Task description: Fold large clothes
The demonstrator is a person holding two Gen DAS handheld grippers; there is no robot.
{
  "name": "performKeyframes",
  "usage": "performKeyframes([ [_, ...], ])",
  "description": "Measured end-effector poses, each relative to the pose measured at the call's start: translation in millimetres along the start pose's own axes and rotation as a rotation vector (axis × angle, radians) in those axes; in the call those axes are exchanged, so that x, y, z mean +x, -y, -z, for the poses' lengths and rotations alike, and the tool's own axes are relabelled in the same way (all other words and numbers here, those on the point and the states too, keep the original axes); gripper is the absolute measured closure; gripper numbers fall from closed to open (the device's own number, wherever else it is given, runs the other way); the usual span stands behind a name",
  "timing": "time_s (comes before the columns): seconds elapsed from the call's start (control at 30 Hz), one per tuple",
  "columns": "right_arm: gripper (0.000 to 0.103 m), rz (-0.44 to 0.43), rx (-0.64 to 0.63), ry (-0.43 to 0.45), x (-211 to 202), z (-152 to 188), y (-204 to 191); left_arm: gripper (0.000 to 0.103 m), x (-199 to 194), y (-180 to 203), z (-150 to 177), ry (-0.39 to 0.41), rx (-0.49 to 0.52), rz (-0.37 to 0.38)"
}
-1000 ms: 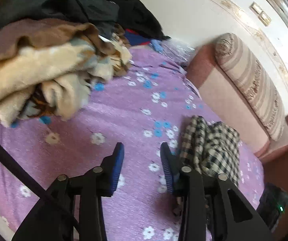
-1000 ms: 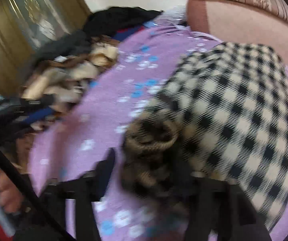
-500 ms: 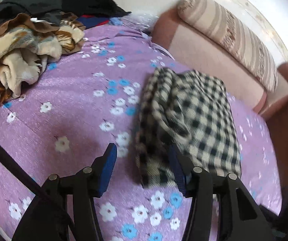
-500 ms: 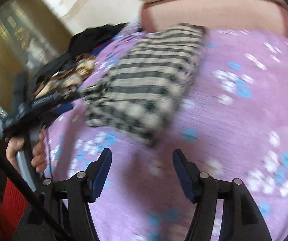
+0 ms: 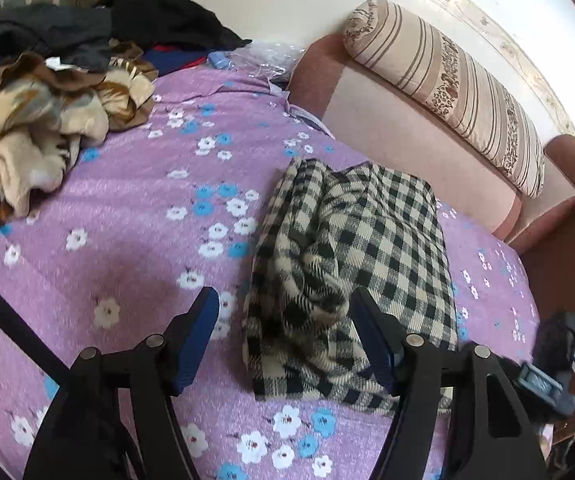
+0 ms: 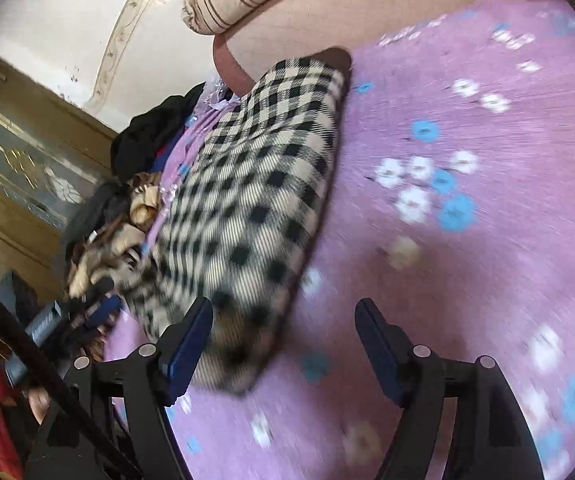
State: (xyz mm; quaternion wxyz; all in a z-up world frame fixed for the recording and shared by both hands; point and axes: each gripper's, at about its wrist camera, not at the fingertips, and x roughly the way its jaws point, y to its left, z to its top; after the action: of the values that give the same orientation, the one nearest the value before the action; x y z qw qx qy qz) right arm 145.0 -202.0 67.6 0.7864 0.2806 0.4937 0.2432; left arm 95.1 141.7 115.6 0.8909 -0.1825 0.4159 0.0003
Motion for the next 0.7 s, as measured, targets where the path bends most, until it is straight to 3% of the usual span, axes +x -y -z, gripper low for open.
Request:
performKeyframes([
  [0.13,0.022,-0.08,0.046,-0.058,42,-18,3,0.028,7,-7,-8,0.012,-0.044,0.015],
  [0.3,0.02,-0.125,0.029,-0.046,63,-27,-4,0.027,22,-12,-16,-0.018,-0.11,0.06],
  [0.43,0.016,-0.16,0.046,-0.024,78,-38,-6,0.025,31,-1,-15,-0.041,-0.039,0.012],
  [0.6,0.018,-0.149,0.057,-0.01,97,-53,-16,0.025,58,9,-4,-0.138,0.052,-0.074],
  [0.63,0.031,-0.144,0.057,-0.013,101,-55,-18,0.031,66,13,0,-0.178,0.085,-0.097],
  [0.67,0.05,-0.145,0.06,-0.021,104,-59,-19,0.045,73,17,4,-0.215,0.105,-0.079],
  [0.7,0.056,-0.163,0.08,-0.04,106,-61,-16,0.076,77,19,7,-0.242,0.096,-0.025],
])
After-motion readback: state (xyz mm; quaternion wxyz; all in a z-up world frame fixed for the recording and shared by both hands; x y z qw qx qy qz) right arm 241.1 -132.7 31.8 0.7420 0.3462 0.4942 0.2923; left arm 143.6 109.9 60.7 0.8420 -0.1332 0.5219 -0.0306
